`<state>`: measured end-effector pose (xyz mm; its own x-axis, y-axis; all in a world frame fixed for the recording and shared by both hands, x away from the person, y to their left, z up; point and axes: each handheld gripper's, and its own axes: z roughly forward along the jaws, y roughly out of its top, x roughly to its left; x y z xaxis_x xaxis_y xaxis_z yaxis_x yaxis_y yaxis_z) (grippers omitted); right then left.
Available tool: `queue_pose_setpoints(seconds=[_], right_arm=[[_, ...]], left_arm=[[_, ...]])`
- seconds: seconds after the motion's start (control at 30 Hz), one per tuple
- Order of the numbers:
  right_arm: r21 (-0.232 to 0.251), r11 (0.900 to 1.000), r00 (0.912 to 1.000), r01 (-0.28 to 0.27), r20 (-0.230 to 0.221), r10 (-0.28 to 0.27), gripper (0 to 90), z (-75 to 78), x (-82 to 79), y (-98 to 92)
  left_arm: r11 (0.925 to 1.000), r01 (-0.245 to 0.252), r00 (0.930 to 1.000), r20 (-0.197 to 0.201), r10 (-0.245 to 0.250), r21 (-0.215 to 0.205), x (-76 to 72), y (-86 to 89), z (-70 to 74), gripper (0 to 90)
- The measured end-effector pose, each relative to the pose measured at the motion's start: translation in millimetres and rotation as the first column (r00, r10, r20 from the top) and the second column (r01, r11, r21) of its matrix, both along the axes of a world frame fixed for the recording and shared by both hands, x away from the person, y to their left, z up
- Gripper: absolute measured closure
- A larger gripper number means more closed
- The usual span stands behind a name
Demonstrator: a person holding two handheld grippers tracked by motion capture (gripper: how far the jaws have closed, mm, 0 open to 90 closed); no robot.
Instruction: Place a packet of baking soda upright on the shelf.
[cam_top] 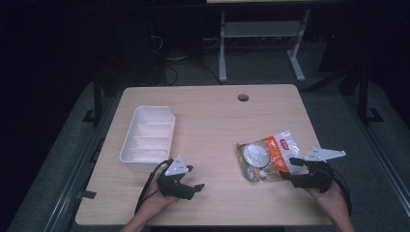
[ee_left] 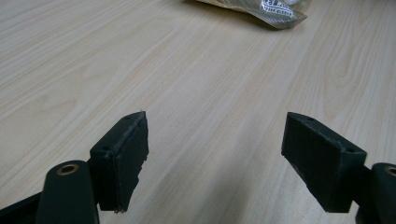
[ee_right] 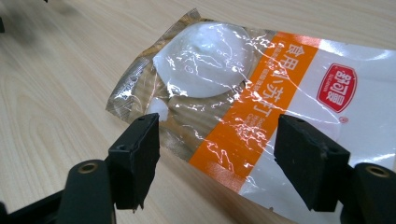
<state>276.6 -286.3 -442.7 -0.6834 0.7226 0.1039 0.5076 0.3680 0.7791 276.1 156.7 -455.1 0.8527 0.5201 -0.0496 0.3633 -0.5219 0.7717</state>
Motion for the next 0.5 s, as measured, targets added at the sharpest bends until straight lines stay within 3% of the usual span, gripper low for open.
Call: queue_pose_setpoints(seconds=[0.17, 0.3, 0.37, 0.47, 0.5], right_arm=[[0.011, 1.000, 0.9998, 0.018, 0.010, -0.018, 29.9, 2.2, -1.7, -3.0], [0.019, 0.999, 0.9991, 0.041, 0.011, -0.041, 29.3, 4.4, -1.7, -6.4], [0.022, 0.997, 0.9974, 0.072, 0.009, -0.072, 28.8, 6.3, -1.1, -11.1], [0.033, 0.994, 0.9949, 0.101, 0.000, -0.101, 28.5, 6.4, -0.3, -16.3], [0.035, 0.993, 0.9937, 0.112, -0.003, -0.112, 28.5, 6.1, 0.0, -17.9]], left_arm=[[0.9999, -0.011, 0.9999, -0.003, 0.011, -0.007, 2.3, -4.6, 4.9, 27.0], [0.9999, -0.011, 0.9999, -0.001, 0.011, -0.008, 5.7, -12.8, 11.6, 35.8], [1.0000, 0.004, 0.9998, 0.021, -0.004, 0.007, 9.8, -25.4, 16.0, 40.1], [0.9999, 0.014, 0.9998, 0.010, -0.014, 0.009, 15.8, -35.5, 17.9, 44.6], [0.9996, 0.029, 0.9996, 0.000, -0.029, 0.003, 22.3, -46.8, 18.8, 46.3]])
